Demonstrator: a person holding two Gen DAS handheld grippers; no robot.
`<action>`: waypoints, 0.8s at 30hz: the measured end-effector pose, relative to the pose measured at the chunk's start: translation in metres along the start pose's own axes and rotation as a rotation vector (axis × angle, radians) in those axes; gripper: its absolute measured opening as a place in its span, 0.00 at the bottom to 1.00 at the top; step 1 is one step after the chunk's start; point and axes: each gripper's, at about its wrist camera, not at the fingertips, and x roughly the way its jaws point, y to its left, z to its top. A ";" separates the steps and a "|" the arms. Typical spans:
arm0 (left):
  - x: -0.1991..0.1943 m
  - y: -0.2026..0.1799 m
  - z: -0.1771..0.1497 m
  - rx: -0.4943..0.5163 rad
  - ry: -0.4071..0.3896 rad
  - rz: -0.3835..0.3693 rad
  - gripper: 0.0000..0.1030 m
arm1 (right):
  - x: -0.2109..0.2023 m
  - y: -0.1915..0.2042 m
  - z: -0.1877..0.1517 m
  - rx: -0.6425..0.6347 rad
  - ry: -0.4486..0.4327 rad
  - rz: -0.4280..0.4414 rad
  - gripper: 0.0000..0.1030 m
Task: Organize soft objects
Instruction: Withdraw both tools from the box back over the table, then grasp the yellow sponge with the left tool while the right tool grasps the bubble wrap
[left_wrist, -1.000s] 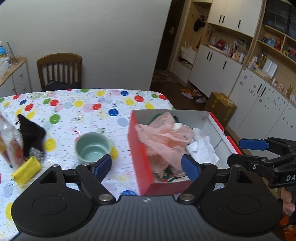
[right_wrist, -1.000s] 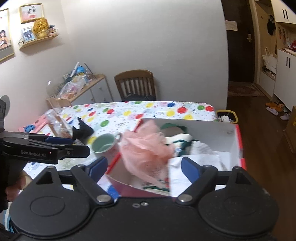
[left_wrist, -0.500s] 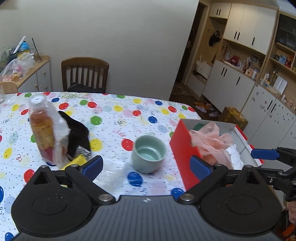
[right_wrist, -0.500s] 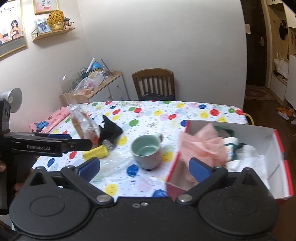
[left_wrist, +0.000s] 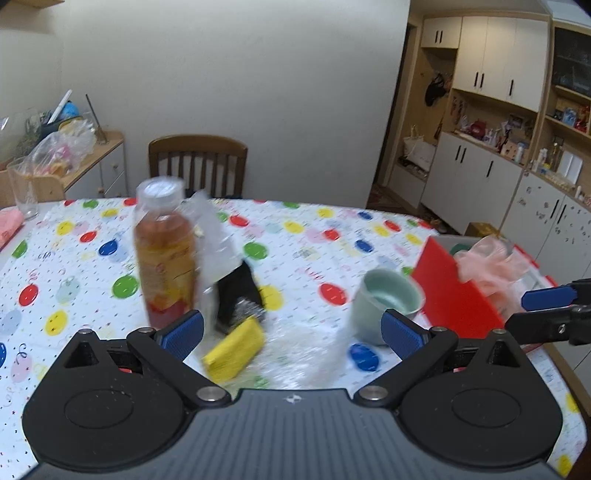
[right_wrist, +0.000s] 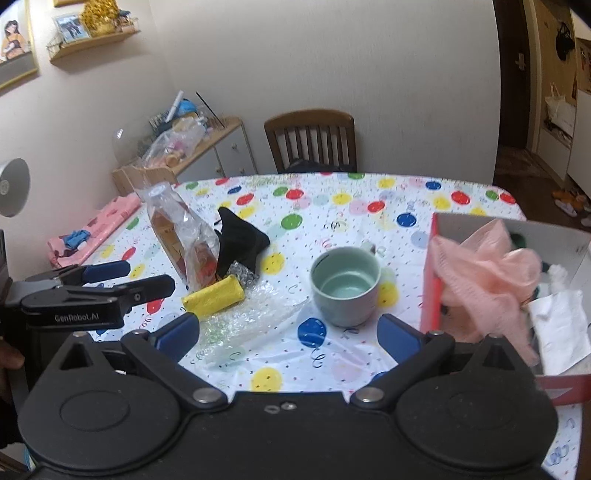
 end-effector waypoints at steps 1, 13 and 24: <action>0.004 0.004 -0.003 0.001 0.006 0.008 1.00 | 0.006 0.003 0.000 0.007 0.010 -0.005 0.99; 0.045 0.038 -0.027 0.063 0.045 0.043 1.00 | 0.078 0.024 -0.003 0.118 0.142 -0.049 0.95; 0.076 0.048 -0.040 0.118 0.067 0.073 0.87 | 0.136 0.031 0.001 0.231 0.201 -0.098 0.81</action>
